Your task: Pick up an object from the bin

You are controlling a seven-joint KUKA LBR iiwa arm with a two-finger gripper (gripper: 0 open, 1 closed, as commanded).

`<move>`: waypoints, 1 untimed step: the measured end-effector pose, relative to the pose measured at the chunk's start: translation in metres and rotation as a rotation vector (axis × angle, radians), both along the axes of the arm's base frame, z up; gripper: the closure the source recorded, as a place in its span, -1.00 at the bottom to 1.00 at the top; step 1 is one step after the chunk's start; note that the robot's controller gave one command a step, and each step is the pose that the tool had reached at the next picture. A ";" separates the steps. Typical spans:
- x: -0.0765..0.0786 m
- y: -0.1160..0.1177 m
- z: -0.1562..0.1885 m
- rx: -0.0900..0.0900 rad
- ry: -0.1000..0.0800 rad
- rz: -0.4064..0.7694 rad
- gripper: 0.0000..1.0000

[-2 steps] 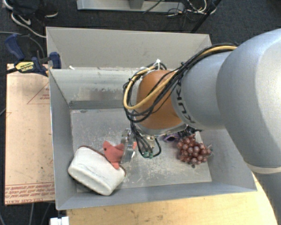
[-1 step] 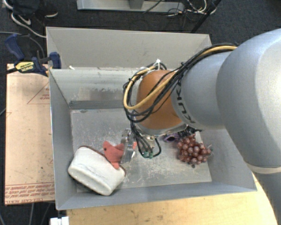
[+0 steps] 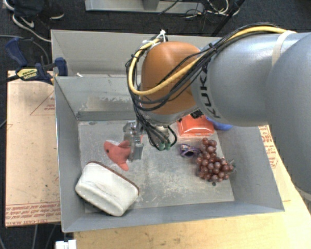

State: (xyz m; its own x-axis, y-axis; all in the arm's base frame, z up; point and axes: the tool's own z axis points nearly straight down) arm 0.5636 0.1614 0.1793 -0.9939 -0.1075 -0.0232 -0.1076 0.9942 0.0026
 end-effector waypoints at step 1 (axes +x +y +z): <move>0.003 0.004 0.009 0.001 -0.003 0.024 1.00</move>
Offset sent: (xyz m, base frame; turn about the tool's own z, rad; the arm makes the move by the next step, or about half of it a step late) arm 0.0013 0.0040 0.1520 0.0977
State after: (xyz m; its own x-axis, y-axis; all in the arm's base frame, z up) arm 0.5664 0.1658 0.1888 -0.9910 -0.1309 -0.0267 -0.1310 0.9914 0.0030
